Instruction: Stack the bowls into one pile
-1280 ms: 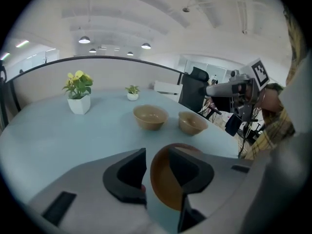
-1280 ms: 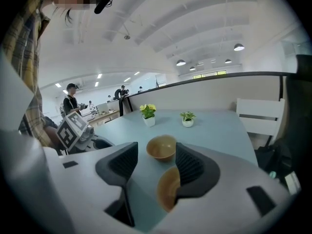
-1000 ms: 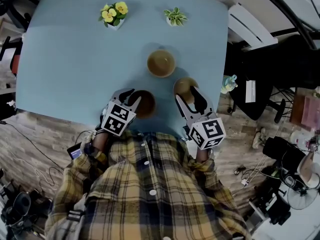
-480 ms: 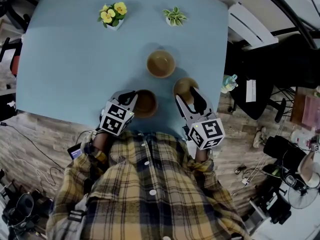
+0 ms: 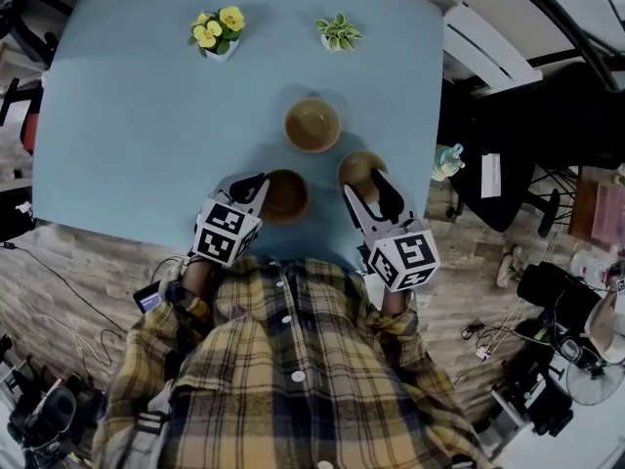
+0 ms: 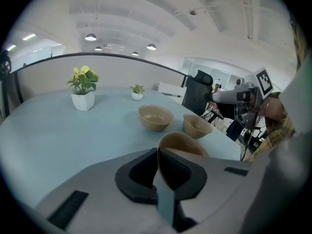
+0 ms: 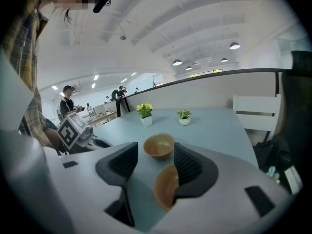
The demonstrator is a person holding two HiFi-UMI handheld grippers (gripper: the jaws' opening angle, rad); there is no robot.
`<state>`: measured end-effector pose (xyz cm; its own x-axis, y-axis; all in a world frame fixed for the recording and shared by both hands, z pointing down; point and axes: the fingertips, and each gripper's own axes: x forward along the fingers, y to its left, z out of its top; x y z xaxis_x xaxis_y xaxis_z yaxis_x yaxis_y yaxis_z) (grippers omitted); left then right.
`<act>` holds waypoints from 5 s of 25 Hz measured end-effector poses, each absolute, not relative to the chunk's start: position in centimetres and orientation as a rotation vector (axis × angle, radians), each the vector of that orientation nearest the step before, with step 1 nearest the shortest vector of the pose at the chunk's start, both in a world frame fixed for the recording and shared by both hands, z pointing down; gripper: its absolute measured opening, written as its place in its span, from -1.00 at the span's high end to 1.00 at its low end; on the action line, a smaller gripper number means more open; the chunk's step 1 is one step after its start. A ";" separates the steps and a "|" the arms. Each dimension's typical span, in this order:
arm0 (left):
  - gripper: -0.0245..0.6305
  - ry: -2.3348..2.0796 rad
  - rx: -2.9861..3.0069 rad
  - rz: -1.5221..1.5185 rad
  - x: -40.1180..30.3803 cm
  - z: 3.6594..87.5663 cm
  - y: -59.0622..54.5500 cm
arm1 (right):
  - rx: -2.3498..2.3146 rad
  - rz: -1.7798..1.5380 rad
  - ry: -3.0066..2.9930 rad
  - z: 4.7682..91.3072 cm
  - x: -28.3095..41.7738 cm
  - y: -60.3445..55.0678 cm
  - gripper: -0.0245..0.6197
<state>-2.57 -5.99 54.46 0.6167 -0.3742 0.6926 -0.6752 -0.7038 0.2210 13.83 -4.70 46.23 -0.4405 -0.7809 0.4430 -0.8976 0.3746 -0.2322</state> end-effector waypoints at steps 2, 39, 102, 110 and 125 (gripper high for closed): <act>0.90 -0.838 2.384 0.858 -2.5 54.0 -6.3 | 1.494 0.651 -2.377 46.2 13.9 -4.6 0.22; 0.90 -1.016 2.354 0.537 3.9 52.0 -19.0 | 1.546 0.739 -2.309 48.4 16.1 -4.8 0.22; 0.95 -0.985 2.499 0.672 2.0 49.1 -6.3 | 1.662 1.252 -2.087 57.7 22.1 -2.6 0.25; 0.95 -1.013 2.479 0.686 1.2 49.7 -6.7 | 1.704 1.376 -2.070 57.8 22.0 -2.7 0.62; 0.95 -1.042 2.450 0.677 0.5 50.0 -7.5 | 1.758 1.386 -2.096 56.3 21.7 -3.8 0.86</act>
<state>0.46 -7.52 50.04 0.6063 -0.5559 0.5687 -0.7455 -0.6463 0.1630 21.69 -3.84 56.30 -0.3407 -0.7489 0.5684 -0.8163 -0.0643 -0.5741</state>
